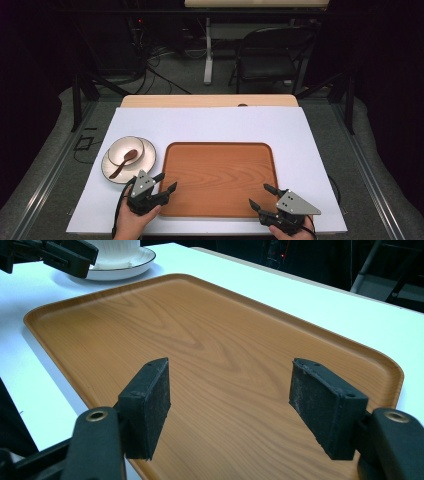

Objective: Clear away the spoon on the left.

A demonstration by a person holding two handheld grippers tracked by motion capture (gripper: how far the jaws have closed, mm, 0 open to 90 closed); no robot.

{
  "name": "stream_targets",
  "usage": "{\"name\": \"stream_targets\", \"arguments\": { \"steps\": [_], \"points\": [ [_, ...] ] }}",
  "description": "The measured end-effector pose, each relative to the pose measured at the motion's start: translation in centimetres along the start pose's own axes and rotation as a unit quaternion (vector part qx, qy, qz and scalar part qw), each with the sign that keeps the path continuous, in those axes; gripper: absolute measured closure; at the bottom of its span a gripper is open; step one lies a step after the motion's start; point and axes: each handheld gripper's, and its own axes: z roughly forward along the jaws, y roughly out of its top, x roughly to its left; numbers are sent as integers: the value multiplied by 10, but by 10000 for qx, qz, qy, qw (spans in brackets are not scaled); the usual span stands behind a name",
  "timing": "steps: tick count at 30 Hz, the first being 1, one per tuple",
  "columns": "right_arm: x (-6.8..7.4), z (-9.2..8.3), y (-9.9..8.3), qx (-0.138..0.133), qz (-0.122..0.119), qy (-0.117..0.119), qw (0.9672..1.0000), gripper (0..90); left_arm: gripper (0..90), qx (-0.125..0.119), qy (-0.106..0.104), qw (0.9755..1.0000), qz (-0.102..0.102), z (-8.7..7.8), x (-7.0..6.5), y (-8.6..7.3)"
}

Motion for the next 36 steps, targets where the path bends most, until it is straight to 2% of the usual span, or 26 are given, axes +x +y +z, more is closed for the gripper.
{"name": "stream_targets", "arguments": {
  "steps": [8,17,24,27,32,35,36],
  "points": [
    [5,-1,1,-12,-70,39,10000,325,493,58,64,9997,-239,-4,7,0],
    [7,0,0,5,-95,51,9999,325,560,-82,119,9987,-479,-12,12,1],
    [7,0,0,-4,-86,71,9999,325,652,-84,288,9983,-490,-18,14,4],
    [7,0,0,3,-88,71,9999,325,687,-104,299,9982,-506,-21,15,6],
    [7,0,0,0,-99,92,9999,325,765,-79,551,9975,-437,-28,18,9],
    [8,0,0,3,-114,86,9999,325,815,-25,668,9964,-524,-31,22,9],
    [8,0,1,11,-117,86,9999,325,827,7,782,9950,-625,-32,24,10]
  ]
}}
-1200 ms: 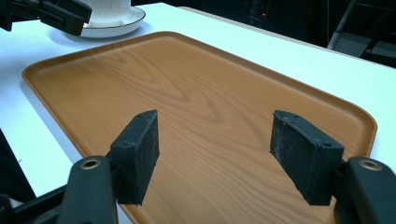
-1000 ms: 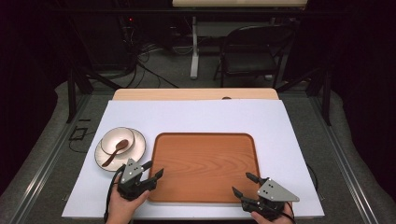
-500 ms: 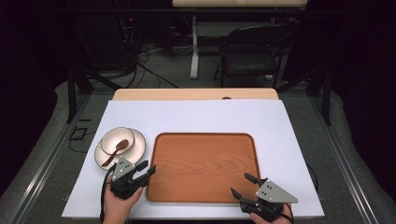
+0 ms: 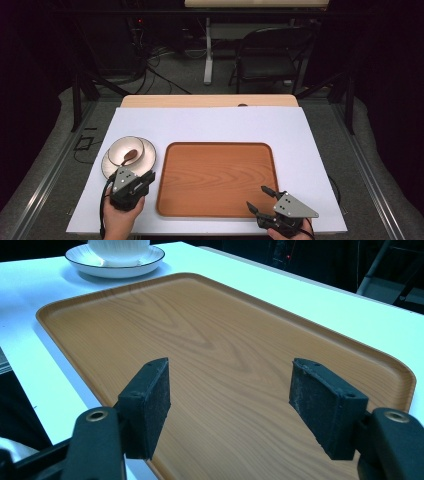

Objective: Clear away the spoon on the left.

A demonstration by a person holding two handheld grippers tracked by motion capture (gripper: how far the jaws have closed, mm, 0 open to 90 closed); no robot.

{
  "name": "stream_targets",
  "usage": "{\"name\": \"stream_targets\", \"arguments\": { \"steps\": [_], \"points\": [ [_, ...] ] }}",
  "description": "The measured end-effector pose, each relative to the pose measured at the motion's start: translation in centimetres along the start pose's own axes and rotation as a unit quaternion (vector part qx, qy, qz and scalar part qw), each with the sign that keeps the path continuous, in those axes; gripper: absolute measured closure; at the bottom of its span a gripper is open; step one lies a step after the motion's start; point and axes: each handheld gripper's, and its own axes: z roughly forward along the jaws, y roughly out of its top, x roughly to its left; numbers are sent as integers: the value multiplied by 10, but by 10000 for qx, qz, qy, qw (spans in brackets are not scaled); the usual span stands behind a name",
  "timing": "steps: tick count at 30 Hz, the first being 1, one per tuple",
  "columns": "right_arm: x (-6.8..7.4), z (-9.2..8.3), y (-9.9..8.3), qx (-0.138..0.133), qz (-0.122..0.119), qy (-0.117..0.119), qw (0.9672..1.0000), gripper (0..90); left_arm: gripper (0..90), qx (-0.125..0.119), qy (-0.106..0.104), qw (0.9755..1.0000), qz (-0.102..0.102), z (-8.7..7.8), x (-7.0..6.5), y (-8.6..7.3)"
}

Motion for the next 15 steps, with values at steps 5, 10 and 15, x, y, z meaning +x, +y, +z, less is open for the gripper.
{"name": "stream_targets", "arguments": {
  "steps": [5,10,15],
  "points": [
    [0,0,0,11,-25,2,10000,325,874,1,140,9998,-128,-3,8,1],
    [0,0,0,19,-20,-4,10000,325,897,-28,272,9992,-293,-9,19,2],
    [0,0,0,19,-24,-7,10000,326,898,-62,420,9982,-427,-14,28,3]
  ]
}}
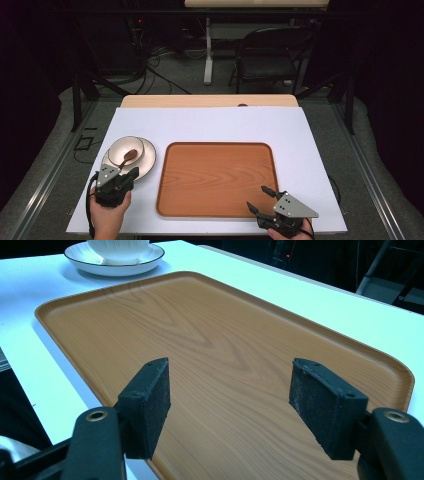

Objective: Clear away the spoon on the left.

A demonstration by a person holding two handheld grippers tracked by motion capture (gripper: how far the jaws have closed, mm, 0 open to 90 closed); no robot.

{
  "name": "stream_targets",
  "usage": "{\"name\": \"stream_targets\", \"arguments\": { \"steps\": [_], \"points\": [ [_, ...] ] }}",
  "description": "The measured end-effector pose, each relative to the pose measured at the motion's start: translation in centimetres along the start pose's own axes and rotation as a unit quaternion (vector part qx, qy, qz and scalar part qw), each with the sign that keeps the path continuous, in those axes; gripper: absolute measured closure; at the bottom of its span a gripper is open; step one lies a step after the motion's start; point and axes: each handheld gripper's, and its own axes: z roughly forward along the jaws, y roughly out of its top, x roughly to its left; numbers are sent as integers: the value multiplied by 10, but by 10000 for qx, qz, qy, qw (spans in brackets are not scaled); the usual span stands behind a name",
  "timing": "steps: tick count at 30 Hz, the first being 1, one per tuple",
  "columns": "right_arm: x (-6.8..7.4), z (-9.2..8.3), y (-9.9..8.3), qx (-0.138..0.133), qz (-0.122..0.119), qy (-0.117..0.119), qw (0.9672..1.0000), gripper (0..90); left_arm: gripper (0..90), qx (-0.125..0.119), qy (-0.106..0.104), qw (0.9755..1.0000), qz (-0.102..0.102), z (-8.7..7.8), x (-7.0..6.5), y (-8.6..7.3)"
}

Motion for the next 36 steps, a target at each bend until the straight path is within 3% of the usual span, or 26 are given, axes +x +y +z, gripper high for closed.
{"name": "stream_targets", "arguments": {
  "steps": [22,33,36],
  "points": [
    [0,-1,0,9,-37,-5,10000,326,900,-39,440,9986,-284,-7,24,1],
    [0,0,0,6,-49,-16,10000,326,900,-32,623,9967,-521,-7,37,5],
    [1,1,1,9,-69,-11,10000,326,900,19,725,9961,-498,-4,41,6]
  ]
}}
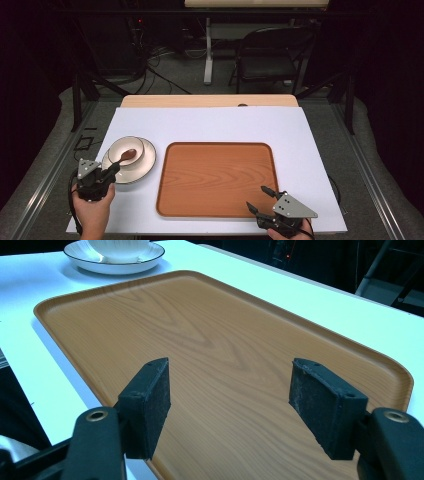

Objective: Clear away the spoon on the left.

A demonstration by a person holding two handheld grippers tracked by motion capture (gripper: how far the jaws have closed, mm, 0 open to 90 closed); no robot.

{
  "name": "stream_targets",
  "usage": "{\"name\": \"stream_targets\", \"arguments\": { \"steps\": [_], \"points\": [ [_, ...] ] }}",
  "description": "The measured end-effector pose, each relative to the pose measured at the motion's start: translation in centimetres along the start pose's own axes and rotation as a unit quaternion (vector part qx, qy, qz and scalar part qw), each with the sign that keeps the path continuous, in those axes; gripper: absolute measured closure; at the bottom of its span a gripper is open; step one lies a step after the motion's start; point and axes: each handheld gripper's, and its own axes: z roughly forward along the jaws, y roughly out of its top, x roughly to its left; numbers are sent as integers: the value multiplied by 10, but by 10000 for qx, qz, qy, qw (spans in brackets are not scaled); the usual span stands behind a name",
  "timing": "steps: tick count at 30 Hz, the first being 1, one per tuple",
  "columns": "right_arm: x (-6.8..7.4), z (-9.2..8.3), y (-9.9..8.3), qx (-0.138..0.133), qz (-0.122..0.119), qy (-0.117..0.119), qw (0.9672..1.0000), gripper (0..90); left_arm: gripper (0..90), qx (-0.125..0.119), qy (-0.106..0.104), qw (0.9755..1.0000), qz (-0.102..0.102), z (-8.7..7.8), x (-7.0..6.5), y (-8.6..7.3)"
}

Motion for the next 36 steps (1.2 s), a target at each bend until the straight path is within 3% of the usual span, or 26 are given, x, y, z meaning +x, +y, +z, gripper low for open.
{"name": "stream_targets", "arguments": {
  "steps": [3,9,36],
  "points": [
    [0,0,0,-8,5,-8,10000,326,900,55,153,9999,53,2,7,2],
    [0,1,0,-19,58,5,10000,326,900,33,261,9996,-88,2,22,1],
    [3,4,0,27,52,73,10000,327,900,-298,721,9958,-471,10,59,13]
  ]
}}
